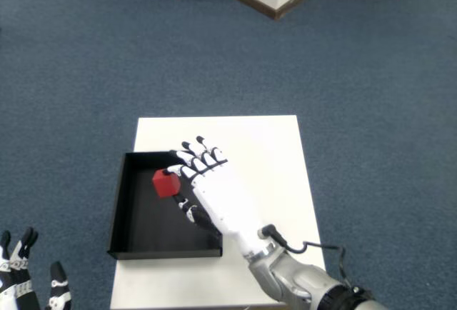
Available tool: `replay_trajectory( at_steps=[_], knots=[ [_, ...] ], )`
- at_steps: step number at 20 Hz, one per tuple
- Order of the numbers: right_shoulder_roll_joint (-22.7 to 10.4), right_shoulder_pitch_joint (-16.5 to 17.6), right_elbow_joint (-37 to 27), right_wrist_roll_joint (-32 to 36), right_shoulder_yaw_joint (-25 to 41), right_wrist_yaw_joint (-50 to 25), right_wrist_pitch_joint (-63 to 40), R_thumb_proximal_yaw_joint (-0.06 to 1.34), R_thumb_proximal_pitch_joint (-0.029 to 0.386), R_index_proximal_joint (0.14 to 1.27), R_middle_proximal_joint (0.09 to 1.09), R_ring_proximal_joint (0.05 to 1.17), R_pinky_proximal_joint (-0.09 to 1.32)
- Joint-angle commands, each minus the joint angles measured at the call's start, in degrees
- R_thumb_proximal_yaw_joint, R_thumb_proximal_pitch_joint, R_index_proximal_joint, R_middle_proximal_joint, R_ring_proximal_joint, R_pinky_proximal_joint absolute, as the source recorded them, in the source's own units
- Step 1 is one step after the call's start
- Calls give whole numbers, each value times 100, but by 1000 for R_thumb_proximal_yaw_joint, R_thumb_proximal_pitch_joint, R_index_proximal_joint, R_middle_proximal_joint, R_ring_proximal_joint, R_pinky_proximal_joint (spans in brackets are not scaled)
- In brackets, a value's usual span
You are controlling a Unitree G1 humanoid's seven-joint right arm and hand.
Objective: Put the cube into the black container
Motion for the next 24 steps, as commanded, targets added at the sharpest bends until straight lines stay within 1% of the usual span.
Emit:
replay_trajectory(
  at_steps=[1, 6, 13, 20, 21, 22, 23, 24],
  knots=[
    [55, -427, -281, 269, 112, -5, 152, 1235, 191, 1030, 294, 217, 95],
    [81, -719, -193, 763, 549, 81, 424, 1237, 193, 1032, 298, 224, 102],
    [121, -1066, 138, 1389, 1114, 124, 573, 1238, 195, 1035, 304, 233, 108],
    [142, -1282, 425, 1850, 1548, 217, 647, 1237, 196, 1038, 309, 236, 108],
    [143, -1299, 467, 1900, 1579, 231, 648, 1200, 192, 976, 308, 238, 110],
    [147, -1336, 558, 1992, 1624, 272, 648, 976, 167, 677, 307, 243, 117],
    [149, -1351, 586, 2025, 1641, 285, 644, 890, 156, 605, 305, 243, 116],
    [155, -1369, 629, 2066, 1653, 306, 632, 736, 128, 549, 286, 243, 109]
  ],
)
